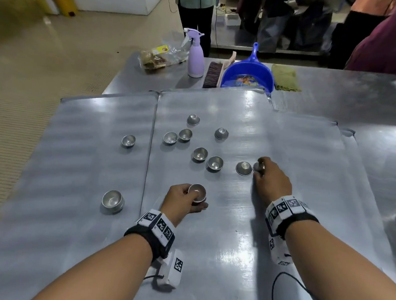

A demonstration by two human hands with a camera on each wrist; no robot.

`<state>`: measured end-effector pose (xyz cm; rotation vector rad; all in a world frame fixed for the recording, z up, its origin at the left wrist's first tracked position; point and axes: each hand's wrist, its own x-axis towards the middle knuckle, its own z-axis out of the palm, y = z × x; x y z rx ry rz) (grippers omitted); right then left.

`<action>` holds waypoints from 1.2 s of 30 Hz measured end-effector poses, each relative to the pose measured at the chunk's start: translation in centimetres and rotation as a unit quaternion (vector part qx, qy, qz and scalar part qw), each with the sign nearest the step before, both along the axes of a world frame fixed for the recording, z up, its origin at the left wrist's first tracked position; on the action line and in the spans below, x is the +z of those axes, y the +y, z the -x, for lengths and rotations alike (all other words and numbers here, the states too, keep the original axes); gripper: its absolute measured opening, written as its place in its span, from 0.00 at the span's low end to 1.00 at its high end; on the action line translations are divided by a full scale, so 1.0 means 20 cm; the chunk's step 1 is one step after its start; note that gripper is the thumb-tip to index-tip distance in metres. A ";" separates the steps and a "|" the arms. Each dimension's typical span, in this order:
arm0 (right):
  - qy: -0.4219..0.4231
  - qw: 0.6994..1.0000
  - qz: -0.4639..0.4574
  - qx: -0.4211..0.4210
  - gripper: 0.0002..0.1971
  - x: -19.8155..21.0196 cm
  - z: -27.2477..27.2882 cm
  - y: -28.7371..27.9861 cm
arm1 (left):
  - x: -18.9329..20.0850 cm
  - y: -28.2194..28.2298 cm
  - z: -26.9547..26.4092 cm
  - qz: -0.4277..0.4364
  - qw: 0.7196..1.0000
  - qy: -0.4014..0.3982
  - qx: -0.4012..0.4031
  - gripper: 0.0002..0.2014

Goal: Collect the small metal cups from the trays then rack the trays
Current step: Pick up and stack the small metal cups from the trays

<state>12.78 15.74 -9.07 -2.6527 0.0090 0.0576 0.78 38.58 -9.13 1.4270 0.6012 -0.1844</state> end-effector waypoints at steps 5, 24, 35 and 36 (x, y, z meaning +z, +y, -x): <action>0.016 1.000 0.017 -0.001 0.20 -0.05 0.04 0.00 | -0.01 -0.01 0.02 -0.011 1.000 -0.015 0.003 0.09; 0.000 0.995 -0.095 0.035 0.06 0.00 0.23 -0.01 | 0.03 -0.10 -0.02 -0.027 0.999 -0.006 0.018 0.08; 0.024 0.997 -0.066 0.039 0.21 0.01 0.27 -0.03 | 0.06 -0.11 -0.02 -0.037 0.999 -0.003 0.020 0.08; 0.035 0.997 -0.053 0.042 0.23 0.00 0.27 -0.03 | 0.06 -0.11 -0.02 -0.044 0.999 -0.003 0.021 0.08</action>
